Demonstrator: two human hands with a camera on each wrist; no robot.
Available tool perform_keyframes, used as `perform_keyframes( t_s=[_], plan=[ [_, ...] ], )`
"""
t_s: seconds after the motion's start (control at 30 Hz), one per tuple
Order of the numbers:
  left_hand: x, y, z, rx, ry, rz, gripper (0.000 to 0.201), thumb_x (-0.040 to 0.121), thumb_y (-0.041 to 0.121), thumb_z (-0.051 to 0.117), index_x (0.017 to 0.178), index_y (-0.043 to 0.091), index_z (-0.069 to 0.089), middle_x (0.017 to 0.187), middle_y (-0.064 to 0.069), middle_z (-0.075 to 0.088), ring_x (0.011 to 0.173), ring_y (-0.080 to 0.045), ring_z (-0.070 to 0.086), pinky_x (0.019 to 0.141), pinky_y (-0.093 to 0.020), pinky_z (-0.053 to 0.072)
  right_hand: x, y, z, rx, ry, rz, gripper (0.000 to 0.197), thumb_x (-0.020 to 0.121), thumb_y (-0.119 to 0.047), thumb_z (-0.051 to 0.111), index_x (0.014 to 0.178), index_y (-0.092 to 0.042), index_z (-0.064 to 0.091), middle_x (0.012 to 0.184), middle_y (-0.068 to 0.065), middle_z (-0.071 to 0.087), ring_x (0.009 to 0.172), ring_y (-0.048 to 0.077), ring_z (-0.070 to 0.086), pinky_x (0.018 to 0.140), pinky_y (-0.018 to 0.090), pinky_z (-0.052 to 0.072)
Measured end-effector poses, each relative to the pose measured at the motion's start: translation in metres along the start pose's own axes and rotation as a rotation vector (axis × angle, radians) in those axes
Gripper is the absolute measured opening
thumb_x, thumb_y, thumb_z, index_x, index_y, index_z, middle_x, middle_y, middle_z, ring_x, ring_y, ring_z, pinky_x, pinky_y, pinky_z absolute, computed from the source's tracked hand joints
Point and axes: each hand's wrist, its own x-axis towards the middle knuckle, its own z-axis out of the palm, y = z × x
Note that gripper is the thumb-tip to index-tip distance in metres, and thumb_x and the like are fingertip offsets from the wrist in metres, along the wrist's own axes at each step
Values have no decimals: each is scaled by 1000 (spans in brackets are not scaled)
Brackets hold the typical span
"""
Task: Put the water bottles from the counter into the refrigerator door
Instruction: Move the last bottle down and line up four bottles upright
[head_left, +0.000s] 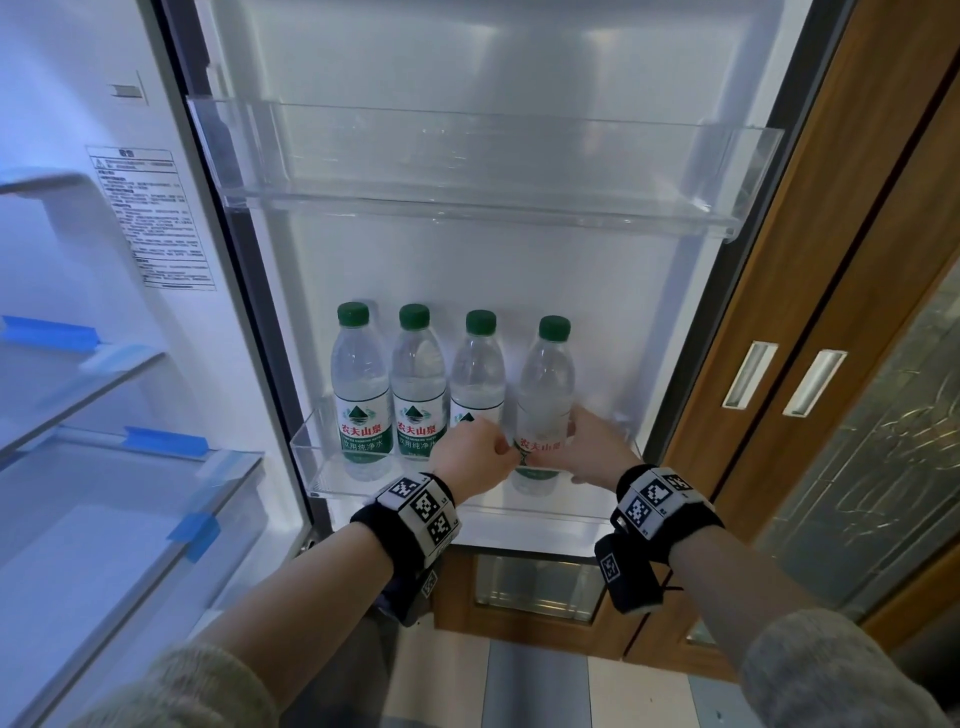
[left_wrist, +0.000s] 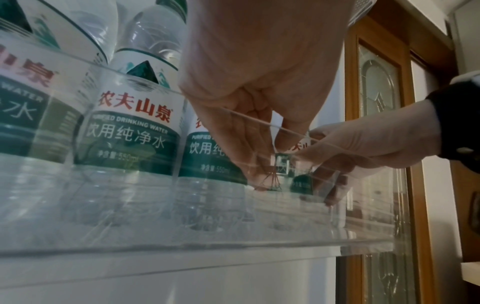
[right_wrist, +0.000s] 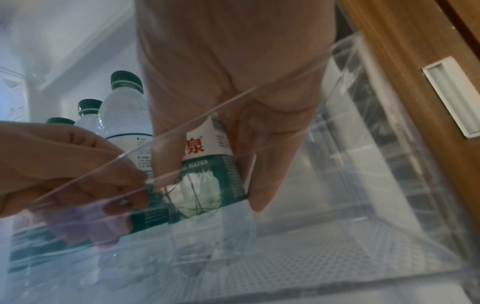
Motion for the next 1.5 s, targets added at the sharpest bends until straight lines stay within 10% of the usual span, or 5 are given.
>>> perform_keyframes(
  t_s=[0.93,1.07,1.27,1.5],
  plan=[
    [-30,7,8,20,172,81,33,98,32,46,75,12,60,77,-6,67,63,-18,58,51,-21,42,-3,12,11,25,31,-66,74,48,-69,83,109,-36,55,103,-13,70,92,9,66,83,36,55],
    [-39,10,12,-37,173,80,37,96,41,48,83,14,69,76,0,67,63,-14,62,60,-28,55,-15,4,6,101,73,-140,60,60,-40,89,101,-34,47,89,-20,60,82,0,60,68,17,46],
    [-64,16,21,83,273,126,42,94,54,41,100,26,71,97,14,72,85,-2,59,94,-29,31,-26,6,10,175,208,-200,52,75,-35,80,114,-25,46,106,-8,58,96,10,59,78,22,49],
    [-86,22,26,68,282,140,30,93,47,48,103,28,68,103,13,70,98,-3,58,102,-30,30,-57,7,6,110,304,-360,41,89,-24,66,124,-13,48,116,-4,47,106,9,46,86,16,36]
  ],
)
